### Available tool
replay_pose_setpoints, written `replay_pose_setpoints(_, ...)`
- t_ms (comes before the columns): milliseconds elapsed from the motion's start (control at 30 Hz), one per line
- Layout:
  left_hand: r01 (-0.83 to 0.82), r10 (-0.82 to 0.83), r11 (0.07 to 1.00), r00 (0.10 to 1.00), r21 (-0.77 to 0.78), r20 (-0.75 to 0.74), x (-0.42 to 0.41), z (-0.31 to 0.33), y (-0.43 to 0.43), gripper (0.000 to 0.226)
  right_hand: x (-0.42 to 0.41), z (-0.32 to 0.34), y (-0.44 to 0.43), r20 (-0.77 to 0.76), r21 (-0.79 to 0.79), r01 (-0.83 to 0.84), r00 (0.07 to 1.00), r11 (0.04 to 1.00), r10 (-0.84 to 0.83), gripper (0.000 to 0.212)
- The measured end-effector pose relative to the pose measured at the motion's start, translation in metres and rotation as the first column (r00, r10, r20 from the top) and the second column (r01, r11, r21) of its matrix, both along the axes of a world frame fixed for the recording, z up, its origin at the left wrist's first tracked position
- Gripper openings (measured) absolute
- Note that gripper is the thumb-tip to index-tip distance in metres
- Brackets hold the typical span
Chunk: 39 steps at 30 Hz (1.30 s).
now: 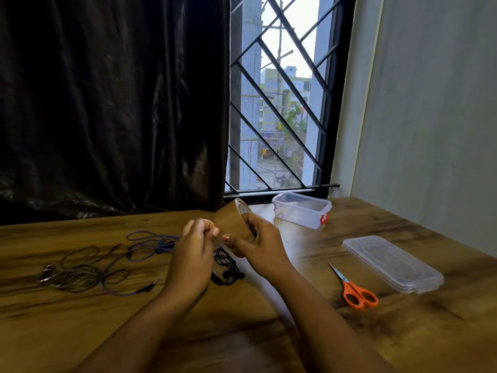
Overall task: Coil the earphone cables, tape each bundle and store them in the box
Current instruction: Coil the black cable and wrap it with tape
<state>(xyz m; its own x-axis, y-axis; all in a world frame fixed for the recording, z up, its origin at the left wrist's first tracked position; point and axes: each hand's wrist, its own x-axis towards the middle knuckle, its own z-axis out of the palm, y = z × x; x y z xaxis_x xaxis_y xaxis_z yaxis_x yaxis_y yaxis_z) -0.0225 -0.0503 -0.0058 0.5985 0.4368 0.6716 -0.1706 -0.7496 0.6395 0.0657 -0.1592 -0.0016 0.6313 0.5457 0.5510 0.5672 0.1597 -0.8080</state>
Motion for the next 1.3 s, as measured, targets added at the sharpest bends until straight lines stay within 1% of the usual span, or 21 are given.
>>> replay_pose_setpoints(133,0.039,-0.039,0.999,0.999,-0.03,0.01,0.0,0.0,-0.001,0.023,0.001,0.0,-0.001,-0.023,-0.012,0.011,1.0,1.0,-0.012,0.02)
replay_pose_setpoints(267,0.07,-0.071,0.997,0.997,0.012,0.009,-0.001,0.0,-0.003,0.011,0.005,0.0,-0.003,-0.067,-0.013,0.032,0.997,0.999,-0.033,0.025)
replay_pose_setpoints(333,0.101,-0.101,0.995,0.994,-0.023,0.031,-0.001,0.001,-0.007,0.012,0.009,-0.001,-0.006,-0.081,-0.018,0.066,0.994,0.998,-0.067,0.028)
replay_pose_setpoints(400,0.105,-0.1,0.992,0.993,-0.066,0.066,-0.002,0.002,-0.006,0.013,0.012,-0.002,-0.009,-0.113,-0.005,0.073,0.991,0.997,-0.073,0.024)
replay_pose_setpoints(500,0.071,-0.063,0.995,0.994,-0.077,0.094,-0.003,-0.002,-0.001,0.009,0.013,-0.001,-0.011,-0.136,0.011,0.066,0.989,0.998,-0.064,0.015)
replay_pose_setpoints(533,0.05,-0.044,0.996,0.996,-0.07,0.082,-0.003,-0.002,0.0,0.013,0.013,-0.001,-0.009,-0.129,0.009,0.056,0.99,0.998,-0.054,0.014)
replay_pose_setpoints(600,0.008,-0.005,0.999,0.999,-0.054,0.05,-0.003,-0.003,0.001,0.037,0.01,-0.001,-0.006,-0.086,-0.013,0.048,0.995,0.999,-0.049,0.021)
replay_pose_setpoints(633,-0.01,0.012,0.999,0.999,-0.049,0.037,-0.003,-0.004,0.001,0.045,0.008,-0.001,-0.004,-0.061,-0.023,0.046,0.997,0.999,-0.048,0.025)
replay_pose_setpoints(667,-0.026,0.027,0.998,0.999,-0.05,0.029,-0.004,-0.003,0.001,0.047,0.006,-0.001,-0.003,-0.047,-0.027,0.042,0.998,0.999,-0.043,0.028)
replay_pose_setpoints(733,-0.052,0.055,0.997,0.997,-0.063,0.049,-0.005,-0.003,0.002,0.042,0.003,-0.001,-0.001,-0.048,-0.02,0.017,0.999,1.0,-0.018,0.029)
replay_pose_setpoints(800,-0.111,0.114,0.992,0.991,-0.056,0.07,-0.008,-0.001,0.001,0.03,0.002,-0.002,0.0,-0.054,-0.02,-0.006,0.999,1.0,0.005,0.031)
replay_pose_setpoints(933,-0.208,0.201,0.976,0.975,0.064,0.097,-0.013,0.005,-0.001,0.007,0.002,-0.003,0.001,-0.047,-0.022,-0.013,0.999,1.0,0.012,0.032)
replay_pose_setpoints(1033,-0.232,0.216,0.96,0.97,0.159,0.111,-0.014,0.006,-0.002,0.004,0.002,-0.003,0.003,-0.04,-0.017,0.002,0.999,1.0,-0.003,0.028)
replay_pose_setpoints(1100,-0.226,0.209,0.958,0.971,0.176,0.114,-0.014,0.006,-0.003,0.006,0.001,-0.002,0.003,-0.027,-0.017,0.024,0.999,1.0,-0.024,0.026)
replay_pose_setpoints(1200,-0.196,0.175,0.967,0.975,0.162,0.133,-0.011,0.002,-0.002,0.006,-0.001,-0.001,0.003,0.005,-0.026,0.045,0.999,0.999,-0.045,0.021)
replay_pose_setpoints(1300,-0.085,0.069,0.991,0.987,0.108,0.144,-0.009,0.001,-0.003,0.007,0.0,0.0,0.001,0.044,-0.021,0.082,0.996,0.996,-0.081,0.015)
